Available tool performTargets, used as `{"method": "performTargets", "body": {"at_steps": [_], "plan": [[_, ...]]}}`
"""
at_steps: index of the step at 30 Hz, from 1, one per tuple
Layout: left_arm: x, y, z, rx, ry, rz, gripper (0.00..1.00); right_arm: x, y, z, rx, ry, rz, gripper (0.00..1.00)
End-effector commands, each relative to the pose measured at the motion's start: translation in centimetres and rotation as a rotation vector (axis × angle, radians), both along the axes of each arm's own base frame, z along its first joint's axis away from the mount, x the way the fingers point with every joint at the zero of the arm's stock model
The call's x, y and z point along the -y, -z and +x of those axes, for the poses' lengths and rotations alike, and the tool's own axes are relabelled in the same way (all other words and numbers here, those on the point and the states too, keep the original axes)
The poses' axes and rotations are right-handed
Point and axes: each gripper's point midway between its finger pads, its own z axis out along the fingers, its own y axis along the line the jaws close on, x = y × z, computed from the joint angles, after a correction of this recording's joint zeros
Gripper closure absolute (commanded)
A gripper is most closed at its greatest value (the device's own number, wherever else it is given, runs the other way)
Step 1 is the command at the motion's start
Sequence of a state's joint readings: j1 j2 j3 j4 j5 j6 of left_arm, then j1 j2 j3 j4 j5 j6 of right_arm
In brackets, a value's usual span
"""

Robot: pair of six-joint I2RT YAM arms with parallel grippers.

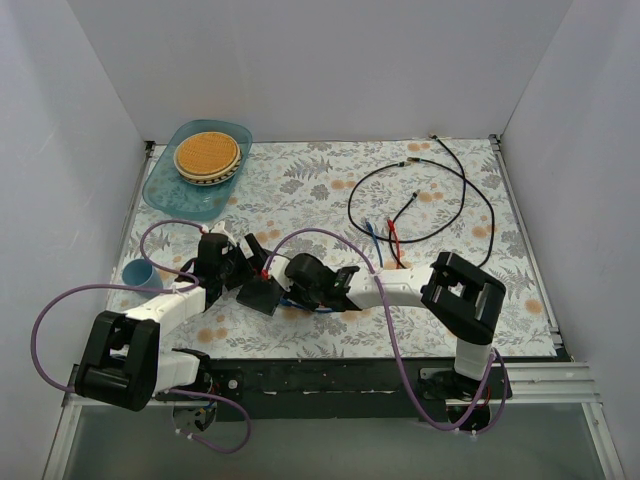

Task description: Insert the plug into the switch port

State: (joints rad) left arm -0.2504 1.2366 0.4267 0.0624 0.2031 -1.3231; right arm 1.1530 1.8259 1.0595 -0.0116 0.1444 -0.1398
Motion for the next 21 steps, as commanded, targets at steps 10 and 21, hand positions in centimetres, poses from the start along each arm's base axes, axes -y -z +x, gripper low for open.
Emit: {"method": "performTargets", "body": {"at_steps": [10,21], "plan": [[1.5,1.9,-4.0,-0.138,0.092,-0.065,0.02,-4.5,-7.8,1.4,0.101,0.019,0.308,0.99],[1.7,1.7,-4.2,-0.134,0.103,-0.077,0.02,-4.8,-6.0,1.0,0.076,0.018,0.312,0.99]]}}
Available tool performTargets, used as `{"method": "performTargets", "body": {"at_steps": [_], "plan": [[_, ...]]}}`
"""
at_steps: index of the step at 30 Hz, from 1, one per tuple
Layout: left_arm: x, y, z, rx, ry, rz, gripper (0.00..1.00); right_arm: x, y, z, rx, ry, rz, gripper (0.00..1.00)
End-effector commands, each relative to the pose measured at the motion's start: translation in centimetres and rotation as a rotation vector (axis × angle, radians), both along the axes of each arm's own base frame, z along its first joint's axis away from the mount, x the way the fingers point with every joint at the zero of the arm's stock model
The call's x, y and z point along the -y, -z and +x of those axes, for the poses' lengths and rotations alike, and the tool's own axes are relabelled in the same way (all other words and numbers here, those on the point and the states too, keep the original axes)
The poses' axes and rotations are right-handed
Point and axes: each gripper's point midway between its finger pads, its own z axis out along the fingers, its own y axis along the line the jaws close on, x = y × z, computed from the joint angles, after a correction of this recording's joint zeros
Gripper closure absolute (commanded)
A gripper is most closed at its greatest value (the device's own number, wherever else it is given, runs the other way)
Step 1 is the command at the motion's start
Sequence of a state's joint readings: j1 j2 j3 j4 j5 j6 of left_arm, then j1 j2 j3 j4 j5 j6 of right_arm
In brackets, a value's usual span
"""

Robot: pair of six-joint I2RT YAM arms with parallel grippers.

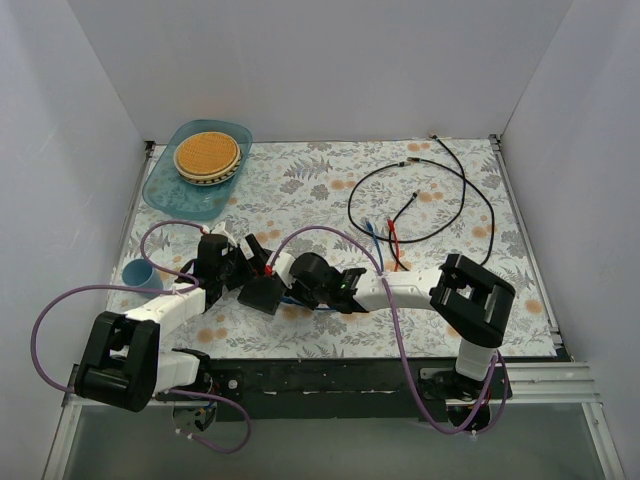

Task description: Insert the plug into the switch port

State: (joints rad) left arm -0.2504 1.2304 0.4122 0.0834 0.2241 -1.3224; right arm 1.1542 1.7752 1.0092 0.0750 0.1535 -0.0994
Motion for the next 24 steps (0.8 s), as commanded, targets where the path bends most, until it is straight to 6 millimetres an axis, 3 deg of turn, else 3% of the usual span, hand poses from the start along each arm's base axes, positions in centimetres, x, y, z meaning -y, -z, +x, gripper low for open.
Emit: {"method": "performTargets", "body": {"at_steps": [1,9,10,14,24], "plan": [[1.5,1.7,-3.9,-0.142,0.09,-0.061,0.02,-4.3,-4.2,0.8,0.06,-0.014,0.214,0.99],[2.4,0.5,-4.3,-0.102,0.123,-0.127,0.08,-4.4,-2.8,0.9,0.041,0.0,0.197,0.99],[2.6,0.2,-4.3,-0.093,0.132,-0.139,0.14,-4.5,-2.9,0.8,0.039,-0.001,0.2,0.99],[3.1,-0.3,-4.7,-0.083,0.158,-0.171,0.2,-4.6,-3.0,0.9,0.045,0.0,0.205,0.99],[3.7,-0.3,-5.5,-0.095,0.2,-0.203,0.23,-5.4,-3.9,1.4,0.061,0.002,0.225,0.99]]}}
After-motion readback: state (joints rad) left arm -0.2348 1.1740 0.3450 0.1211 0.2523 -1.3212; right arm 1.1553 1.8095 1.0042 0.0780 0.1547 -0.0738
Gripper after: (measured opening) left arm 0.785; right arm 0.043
